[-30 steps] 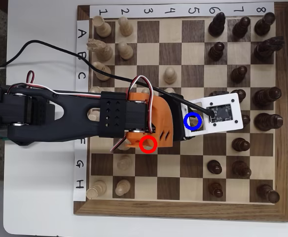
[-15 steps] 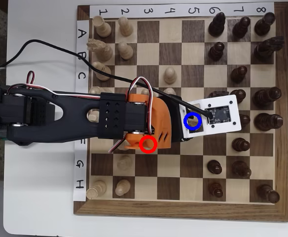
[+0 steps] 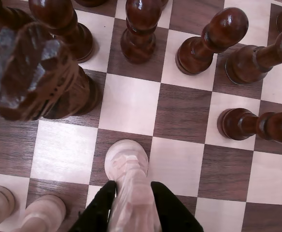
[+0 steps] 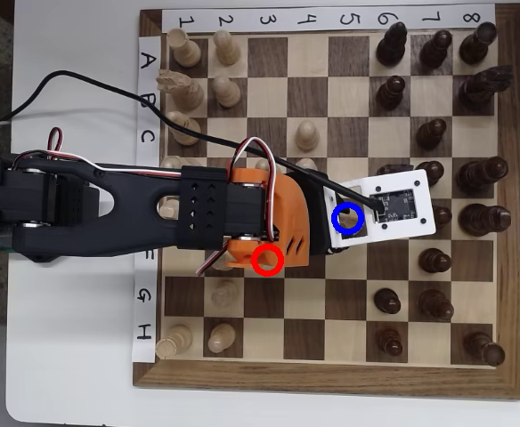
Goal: Move the piece to destination
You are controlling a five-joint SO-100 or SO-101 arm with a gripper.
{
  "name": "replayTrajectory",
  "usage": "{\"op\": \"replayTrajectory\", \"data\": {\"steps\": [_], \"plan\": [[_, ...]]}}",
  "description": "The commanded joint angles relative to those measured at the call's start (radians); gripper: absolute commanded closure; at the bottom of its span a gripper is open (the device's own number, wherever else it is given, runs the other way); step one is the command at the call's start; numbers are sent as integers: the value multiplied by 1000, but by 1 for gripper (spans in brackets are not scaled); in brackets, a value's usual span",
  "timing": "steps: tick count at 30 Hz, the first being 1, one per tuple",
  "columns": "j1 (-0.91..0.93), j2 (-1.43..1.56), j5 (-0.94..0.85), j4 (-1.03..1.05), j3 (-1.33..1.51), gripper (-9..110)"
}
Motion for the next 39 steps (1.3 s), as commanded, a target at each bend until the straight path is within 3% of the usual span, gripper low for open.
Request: {"op": "replayTrajectory", "data": {"steps": [1, 18, 25, 39], "plan": [[-12, 20, -9, 2, -34, 95], [-25, 18, -8, -34, -32, 90], [-29, 28, 0, -3, -44, 79], [-55, 100, 11, 31, -25, 79]]}}
